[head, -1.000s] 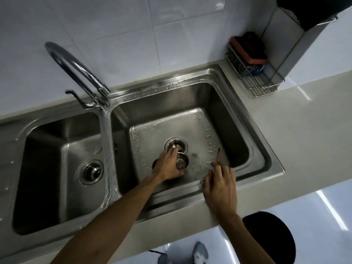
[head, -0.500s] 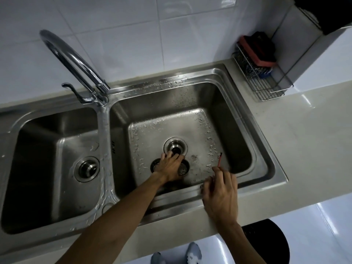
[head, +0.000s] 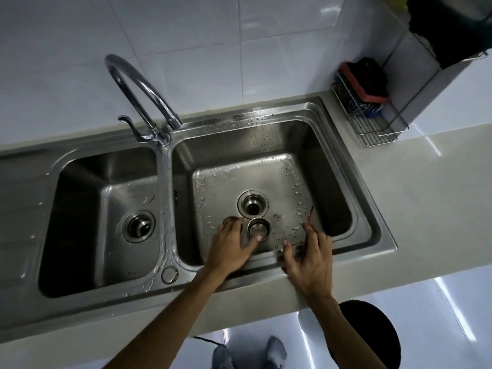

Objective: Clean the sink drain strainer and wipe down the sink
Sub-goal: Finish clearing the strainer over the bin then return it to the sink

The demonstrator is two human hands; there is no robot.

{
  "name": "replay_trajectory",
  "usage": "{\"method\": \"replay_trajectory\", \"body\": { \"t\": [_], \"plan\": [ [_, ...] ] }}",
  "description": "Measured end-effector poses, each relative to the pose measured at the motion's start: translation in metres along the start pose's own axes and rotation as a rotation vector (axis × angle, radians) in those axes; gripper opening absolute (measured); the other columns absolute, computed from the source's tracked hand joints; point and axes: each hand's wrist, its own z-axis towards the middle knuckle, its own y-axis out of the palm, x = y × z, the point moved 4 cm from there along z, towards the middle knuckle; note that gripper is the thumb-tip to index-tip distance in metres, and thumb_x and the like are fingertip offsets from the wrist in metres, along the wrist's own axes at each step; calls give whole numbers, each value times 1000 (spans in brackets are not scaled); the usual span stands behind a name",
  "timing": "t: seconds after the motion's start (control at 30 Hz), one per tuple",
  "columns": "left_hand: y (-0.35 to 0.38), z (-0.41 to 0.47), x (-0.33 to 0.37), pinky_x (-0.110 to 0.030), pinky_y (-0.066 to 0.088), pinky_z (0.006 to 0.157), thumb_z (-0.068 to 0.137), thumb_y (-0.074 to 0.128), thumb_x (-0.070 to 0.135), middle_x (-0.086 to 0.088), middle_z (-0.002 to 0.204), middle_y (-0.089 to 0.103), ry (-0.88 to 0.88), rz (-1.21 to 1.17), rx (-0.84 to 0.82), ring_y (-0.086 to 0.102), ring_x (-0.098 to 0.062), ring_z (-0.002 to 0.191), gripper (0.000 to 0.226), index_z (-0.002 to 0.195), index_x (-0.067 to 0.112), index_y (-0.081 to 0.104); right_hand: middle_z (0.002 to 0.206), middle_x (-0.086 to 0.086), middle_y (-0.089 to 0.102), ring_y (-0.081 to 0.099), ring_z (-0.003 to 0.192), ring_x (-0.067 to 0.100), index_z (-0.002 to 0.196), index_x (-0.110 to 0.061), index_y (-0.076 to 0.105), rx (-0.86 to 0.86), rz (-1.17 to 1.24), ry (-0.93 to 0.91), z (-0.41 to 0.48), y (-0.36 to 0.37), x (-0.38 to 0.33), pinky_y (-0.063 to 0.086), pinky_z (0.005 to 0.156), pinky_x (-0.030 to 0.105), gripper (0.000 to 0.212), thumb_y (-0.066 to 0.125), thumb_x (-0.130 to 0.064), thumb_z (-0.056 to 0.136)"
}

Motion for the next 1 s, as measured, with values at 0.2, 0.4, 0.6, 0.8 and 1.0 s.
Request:
{"method": "replay_trajectory", "body": {
  "t": [0.2,0.4,0.6,0.8,1.0],
  "plan": [
    [8,-51,14,-48,21,119,86,13,85,-4,165,20,-65,195,106,14,-27,150,95,157,22,19,137,9,46,43,123,14,144,-9,46,-13,268,67,-6,-17,-5,42,100,31,81,57,-61,84],
    [6,-53,15,-51,31,114,89,14,82,-12,155,40,-73,319,210,33,-32,143,94,151,15,36,134,-4,50,52,114,-7,138,-18,55,-10,468,183,21,-42,3,48,91,20,53,59,-43,91],
    [8,-48,14,-53,33,112,86,27,83,-13,151,44,-83,309,243,38,-34,139,92,148,16,40,106,1,72,65,89,9,118,-13,72,64,280,152,171,-95,16,49,79,13,31,55,-6,94],
    [8,-48,15,-53,34,110,84,32,81,-13,152,43,-122,300,233,38,-34,139,91,148,16,38,108,11,74,67,101,28,114,-5,65,199,-88,46,322,-138,35,53,86,36,35,47,0,84],
    [11,-49,14,-49,39,109,86,36,76,-13,150,46,-107,284,224,41,-33,137,89,149,14,36,105,18,73,69,99,31,107,-5,70,176,-155,79,376,-129,64,53,87,33,26,56,-7,84]
  ]
}}
